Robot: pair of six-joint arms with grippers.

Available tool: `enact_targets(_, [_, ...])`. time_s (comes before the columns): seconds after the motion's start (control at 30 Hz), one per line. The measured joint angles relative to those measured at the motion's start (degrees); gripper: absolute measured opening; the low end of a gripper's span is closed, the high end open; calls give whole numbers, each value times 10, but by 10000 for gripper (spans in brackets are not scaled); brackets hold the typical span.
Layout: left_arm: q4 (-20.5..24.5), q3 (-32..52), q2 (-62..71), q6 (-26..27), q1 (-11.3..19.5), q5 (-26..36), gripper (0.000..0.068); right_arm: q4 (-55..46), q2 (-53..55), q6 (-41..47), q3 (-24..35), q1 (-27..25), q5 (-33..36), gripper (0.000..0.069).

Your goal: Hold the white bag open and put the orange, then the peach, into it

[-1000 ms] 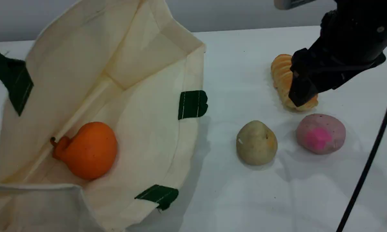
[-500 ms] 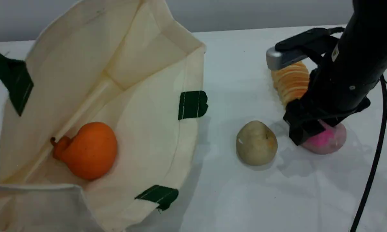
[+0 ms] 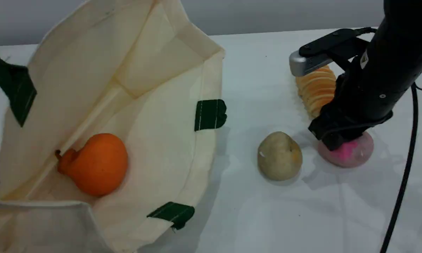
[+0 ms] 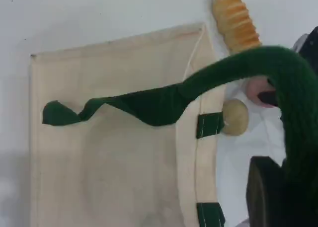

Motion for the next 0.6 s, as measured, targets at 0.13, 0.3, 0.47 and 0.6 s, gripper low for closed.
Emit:
enact_targets(0.13, [0,0,0,1,0,1,59,-3,11,-1,0,1,-3,142])
enact_targets(0.3, [0,0,0,1,0,2,59,-5,18,0,-1,1,-4,141])
enact_targets(0.47, [0,0,0,2,0,2,59,-6,16,0,-6,1,13,141])
enact_targets(0.6, [0,0,0,2,0,2,59,-6,5,0,-20,1,52,140])
